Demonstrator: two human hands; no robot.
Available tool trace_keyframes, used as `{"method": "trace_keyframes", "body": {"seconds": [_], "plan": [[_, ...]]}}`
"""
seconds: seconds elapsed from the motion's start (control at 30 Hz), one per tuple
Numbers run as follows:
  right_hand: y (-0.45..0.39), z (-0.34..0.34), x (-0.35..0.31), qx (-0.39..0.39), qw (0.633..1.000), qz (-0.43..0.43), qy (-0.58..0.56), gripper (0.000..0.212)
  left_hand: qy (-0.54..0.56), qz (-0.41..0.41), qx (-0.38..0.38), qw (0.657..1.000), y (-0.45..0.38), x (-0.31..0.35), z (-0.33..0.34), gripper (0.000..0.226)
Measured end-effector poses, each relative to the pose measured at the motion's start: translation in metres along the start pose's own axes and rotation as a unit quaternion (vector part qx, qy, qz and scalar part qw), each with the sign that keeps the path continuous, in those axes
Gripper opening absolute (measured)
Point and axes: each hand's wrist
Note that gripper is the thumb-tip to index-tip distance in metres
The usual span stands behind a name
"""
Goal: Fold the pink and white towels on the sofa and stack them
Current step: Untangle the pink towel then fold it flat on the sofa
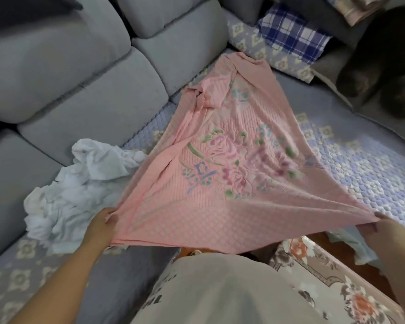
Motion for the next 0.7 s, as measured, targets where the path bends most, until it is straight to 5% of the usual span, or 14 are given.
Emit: {"method": "trace_keyframes", "body": {"seconds": [0.07,0.23,0.37,0.53,0.7], "plan": [[0.007,0.008,0.004,0.021,1.0,0.001,-0.023,0.048,-0.011,-0.024,0.001,1.0,0.007,-0.001,0.004,0.018],[0.007,0.009,0.023,-0.126,0.991,-0.006,-0.037,0.046,0.044,-0.092,-0.014,0.995,0.024,-0.008,0.006,0.022],[0.013,0.008,0.027,-0.015,1.0,-0.007,-0.024,0.051,0.189,-0.156,-0.094,0.965,0.023,-0.007,0.004,0.015],[0.038,0.014,0.042,-0.022,0.996,0.035,-0.082,0.047,0.305,-0.282,-0.188,0.89,0.024,0.003,0.0,0.019],[0.029,0.007,0.047,-0.078,0.996,-0.03,0.037,0.04,0.257,-0.309,-0.174,0.899,0.028,0.004,0.003,0.018]]}}
Point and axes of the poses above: each hand's wrist, its own y-axis away from the middle knuckle, its own z-axis out of the palm, x = y × z, and after that the axes turned 5 degrees about z, right-handed
